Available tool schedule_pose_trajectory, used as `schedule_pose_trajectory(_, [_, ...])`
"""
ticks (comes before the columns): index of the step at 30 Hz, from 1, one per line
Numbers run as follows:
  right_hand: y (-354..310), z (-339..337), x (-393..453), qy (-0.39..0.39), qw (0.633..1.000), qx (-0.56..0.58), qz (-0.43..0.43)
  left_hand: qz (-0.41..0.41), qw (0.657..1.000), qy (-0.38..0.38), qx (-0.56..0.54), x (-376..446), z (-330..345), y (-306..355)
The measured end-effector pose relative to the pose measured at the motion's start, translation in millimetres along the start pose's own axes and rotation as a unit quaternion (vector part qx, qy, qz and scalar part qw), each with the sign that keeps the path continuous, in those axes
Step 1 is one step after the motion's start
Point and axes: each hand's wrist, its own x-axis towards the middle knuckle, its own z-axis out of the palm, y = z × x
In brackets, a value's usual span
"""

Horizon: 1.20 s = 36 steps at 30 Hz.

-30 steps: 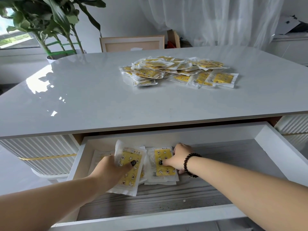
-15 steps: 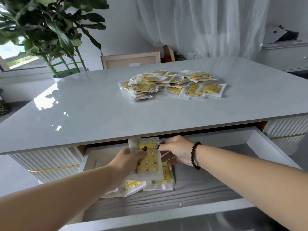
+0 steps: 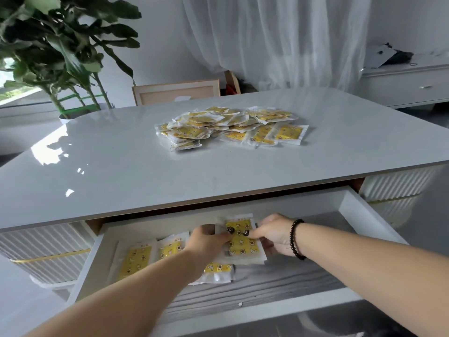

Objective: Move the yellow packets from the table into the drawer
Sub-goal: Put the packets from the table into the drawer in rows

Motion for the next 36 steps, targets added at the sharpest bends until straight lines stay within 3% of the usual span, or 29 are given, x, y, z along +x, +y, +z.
schedule_pose_trajectory(4, [6,-12,21,0.03,0.999,-0.01,0.019,0.071,0.974,-0.005,0.217,12,-13,0])
schedule_pose_trajectory(5, [6,-14,25,0.04,0.998,-0.028,0.029,0.114,0.94,-0.013,0.322,11,-21,1])
schedule_pose_trajectory(7, [11,-17,36,0.059,0.993,-0.094,0.046,0.212,0.829,-0.061,0.514,7,-38,-4])
schedule_pose_trajectory(9, [14,-14,40,0.082,0.983,-0.155,0.05,0.267,0.728,-0.112,0.622,2,-48,-9])
schedule_pose_trajectory(11, [14,-10,42,0.11,0.976,-0.184,0.044,0.276,0.681,-0.134,0.664,1,-52,-16])
schedule_pose_trajectory(18, [19,-5,49,0.12,0.967,-0.222,0.027,0.292,0.633,-0.127,0.706,9,-48,-23])
schedule_pose_trajectory(31, [20,4,35,0.15,0.889,-0.425,-0.083,0.294,0.612,-0.122,0.724,4,-44,-23])
schedule_pose_trajectory(33, [17,4,31,0.146,0.884,-0.435,-0.092,0.317,0.618,-0.111,0.711,0,-46,-19])
schedule_pose_trajectory(36, [3,0,20,0.138,0.862,-0.474,-0.112,0.432,0.639,-0.068,0.633,0,-46,-5])
